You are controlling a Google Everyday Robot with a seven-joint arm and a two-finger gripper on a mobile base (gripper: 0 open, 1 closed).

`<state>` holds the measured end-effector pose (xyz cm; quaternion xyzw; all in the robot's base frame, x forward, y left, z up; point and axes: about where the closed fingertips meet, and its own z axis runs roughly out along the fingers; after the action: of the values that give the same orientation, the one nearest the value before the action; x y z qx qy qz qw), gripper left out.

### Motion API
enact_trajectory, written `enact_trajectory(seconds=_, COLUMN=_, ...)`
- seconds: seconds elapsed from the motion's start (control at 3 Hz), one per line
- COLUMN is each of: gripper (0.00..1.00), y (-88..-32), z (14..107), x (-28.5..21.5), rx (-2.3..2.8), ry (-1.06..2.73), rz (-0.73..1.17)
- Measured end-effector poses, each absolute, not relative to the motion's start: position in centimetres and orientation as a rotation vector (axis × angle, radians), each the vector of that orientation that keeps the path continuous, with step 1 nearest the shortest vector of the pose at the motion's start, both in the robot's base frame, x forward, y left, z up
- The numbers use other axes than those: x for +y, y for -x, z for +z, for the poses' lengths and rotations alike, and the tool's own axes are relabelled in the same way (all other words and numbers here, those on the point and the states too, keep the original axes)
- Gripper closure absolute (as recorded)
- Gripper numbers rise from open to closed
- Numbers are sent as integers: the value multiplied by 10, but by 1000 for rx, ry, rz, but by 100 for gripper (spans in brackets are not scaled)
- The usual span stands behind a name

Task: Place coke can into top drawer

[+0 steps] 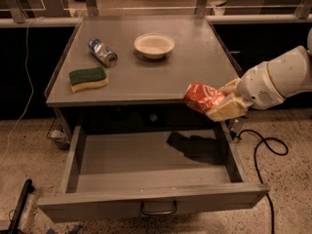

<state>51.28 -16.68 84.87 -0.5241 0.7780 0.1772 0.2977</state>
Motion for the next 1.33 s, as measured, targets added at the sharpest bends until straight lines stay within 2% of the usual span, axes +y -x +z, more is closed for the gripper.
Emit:
enact_trajectory(seconds=0.33, gripper=100, y=-520, z=810, x=-150, rx=2123, ry=1370, rz=540)
enact_trajectory(seconds=1.33, gripper=100, y=-465, z=713, x=-127, rx=2215, ry=1338, rz=714)
